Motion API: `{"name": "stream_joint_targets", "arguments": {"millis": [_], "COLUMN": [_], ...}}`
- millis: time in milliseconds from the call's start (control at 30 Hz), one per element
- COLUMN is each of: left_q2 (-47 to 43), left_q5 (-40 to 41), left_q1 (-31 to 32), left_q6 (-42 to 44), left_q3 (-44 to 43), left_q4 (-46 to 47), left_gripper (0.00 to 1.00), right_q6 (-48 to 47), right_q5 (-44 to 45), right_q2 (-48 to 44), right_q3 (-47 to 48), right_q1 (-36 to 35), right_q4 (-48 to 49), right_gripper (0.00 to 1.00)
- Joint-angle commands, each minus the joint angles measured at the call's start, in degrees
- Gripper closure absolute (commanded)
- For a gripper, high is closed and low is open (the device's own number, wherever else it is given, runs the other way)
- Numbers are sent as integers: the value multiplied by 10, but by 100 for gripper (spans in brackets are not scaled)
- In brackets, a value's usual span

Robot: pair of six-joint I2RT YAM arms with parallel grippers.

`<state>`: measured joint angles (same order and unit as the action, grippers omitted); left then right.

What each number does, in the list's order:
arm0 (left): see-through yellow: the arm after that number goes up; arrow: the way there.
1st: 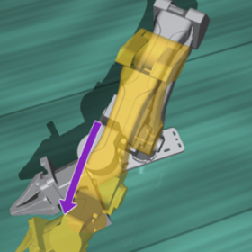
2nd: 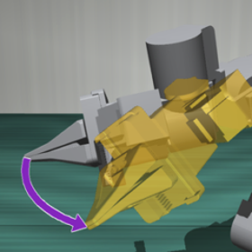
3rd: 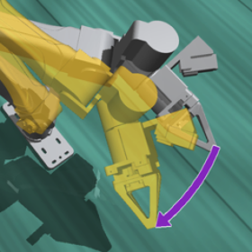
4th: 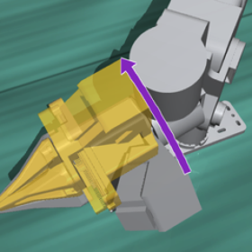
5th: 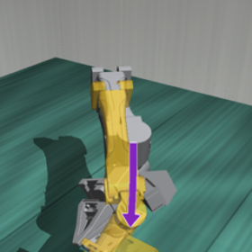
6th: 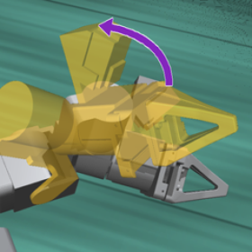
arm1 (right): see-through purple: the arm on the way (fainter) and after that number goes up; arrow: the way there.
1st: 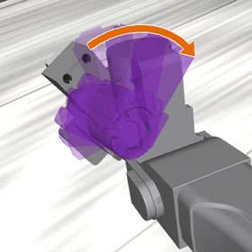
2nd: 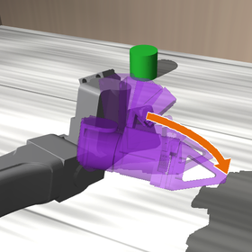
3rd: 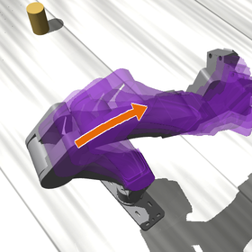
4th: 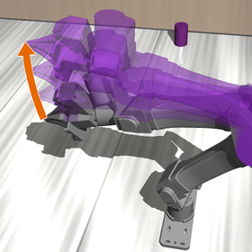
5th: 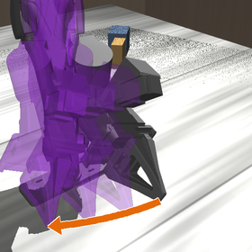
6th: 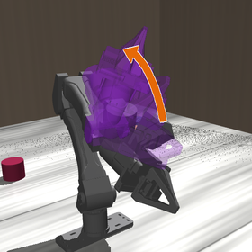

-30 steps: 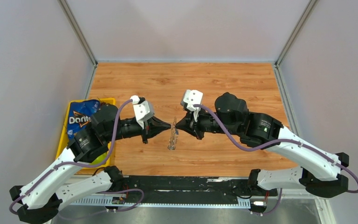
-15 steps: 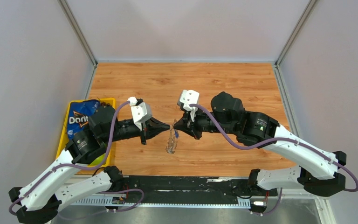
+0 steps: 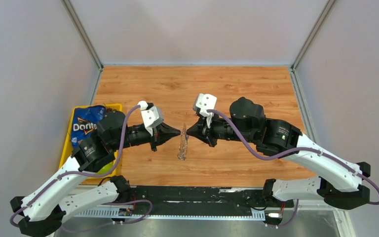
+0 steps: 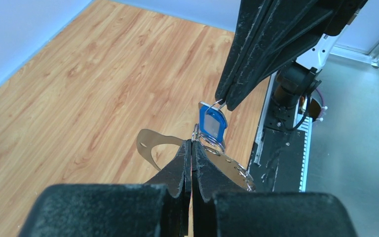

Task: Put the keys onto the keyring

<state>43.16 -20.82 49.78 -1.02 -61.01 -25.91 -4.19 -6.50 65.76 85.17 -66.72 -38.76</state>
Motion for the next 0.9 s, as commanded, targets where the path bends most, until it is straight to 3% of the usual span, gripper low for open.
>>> {"name": "stream_joint_targets", "arguments": {"millis": [0,867], "left_q2": [-2,-12], "left_q5": [13,-9], "left_q1": [-1,-1], "left_q6": [6,7], "left_q3": [-10,-1], "left_q4": [21,31], "left_gripper": [100,100], "right_q6": [1,12], "right_q5": [-3,-1], "right_q2": [-10,24], "right_q3": [15,26], "right_q1": [-3,-3], "right_q4": [10,37], "right_gripper": [100,100]}}
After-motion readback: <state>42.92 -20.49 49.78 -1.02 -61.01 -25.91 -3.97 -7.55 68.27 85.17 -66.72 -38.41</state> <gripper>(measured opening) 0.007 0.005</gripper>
